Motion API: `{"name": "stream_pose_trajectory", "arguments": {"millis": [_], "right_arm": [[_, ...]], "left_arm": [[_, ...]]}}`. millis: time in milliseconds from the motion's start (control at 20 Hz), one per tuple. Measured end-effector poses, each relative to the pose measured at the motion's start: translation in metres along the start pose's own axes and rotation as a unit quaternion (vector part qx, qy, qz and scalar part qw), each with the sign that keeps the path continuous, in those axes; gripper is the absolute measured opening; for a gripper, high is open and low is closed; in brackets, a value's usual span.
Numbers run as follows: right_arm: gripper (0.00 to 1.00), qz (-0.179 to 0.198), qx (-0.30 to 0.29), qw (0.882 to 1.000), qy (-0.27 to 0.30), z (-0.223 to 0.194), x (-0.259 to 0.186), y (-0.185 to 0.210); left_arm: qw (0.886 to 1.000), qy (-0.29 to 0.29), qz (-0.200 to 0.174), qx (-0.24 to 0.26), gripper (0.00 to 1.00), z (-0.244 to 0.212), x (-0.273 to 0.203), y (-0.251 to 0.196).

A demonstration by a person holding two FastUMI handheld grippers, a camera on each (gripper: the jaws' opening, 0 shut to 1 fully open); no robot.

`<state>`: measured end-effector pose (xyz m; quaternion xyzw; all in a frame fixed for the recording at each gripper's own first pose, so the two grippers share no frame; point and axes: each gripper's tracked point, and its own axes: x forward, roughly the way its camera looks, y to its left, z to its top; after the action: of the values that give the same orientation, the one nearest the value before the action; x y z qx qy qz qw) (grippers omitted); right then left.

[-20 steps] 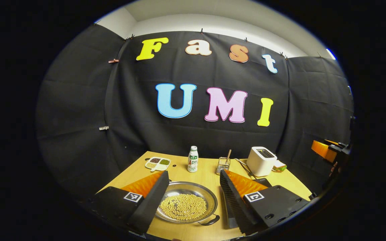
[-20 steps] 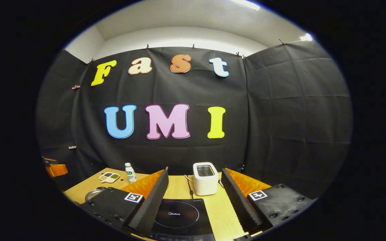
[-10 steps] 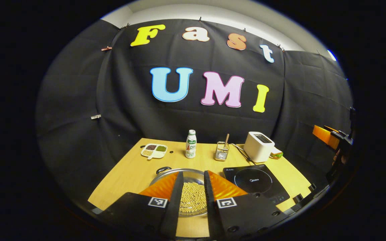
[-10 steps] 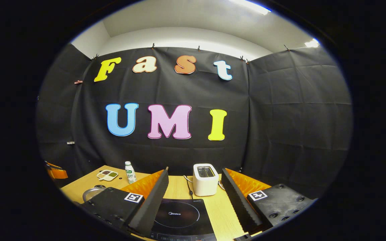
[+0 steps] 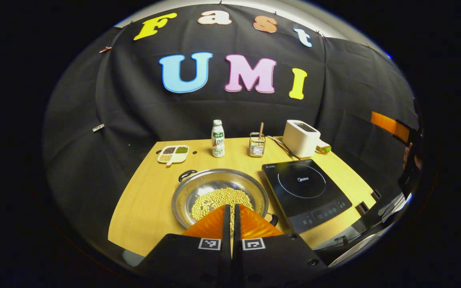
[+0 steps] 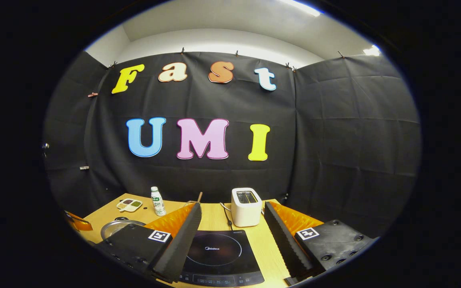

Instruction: First push the handle of the pot to place it horizontally, then grasp the pot with both hands and set it on the induction cooktop.

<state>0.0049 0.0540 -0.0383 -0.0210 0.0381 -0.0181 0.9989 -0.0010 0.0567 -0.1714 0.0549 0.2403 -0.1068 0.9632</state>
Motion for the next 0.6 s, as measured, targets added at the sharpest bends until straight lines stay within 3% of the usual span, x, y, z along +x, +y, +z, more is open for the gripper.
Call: {"name": "stream_pose_trajectory", "arguments": {"millis": [200,600], "right_arm": [[0.98,-0.002,-0.002,1.0,0.009,-0.008,-0.005,0.005],[0.98,-0.002,-0.002,1.0,0.027,-0.016,-0.003,0.004]], "left_arm": [[0.997,0.053,-0.045,0.015,0.05,-0.044,0.012,-0.017],[0.985,0.145,-0.074,0.049,0.05,-0.109,0.033,-0.02]]}}
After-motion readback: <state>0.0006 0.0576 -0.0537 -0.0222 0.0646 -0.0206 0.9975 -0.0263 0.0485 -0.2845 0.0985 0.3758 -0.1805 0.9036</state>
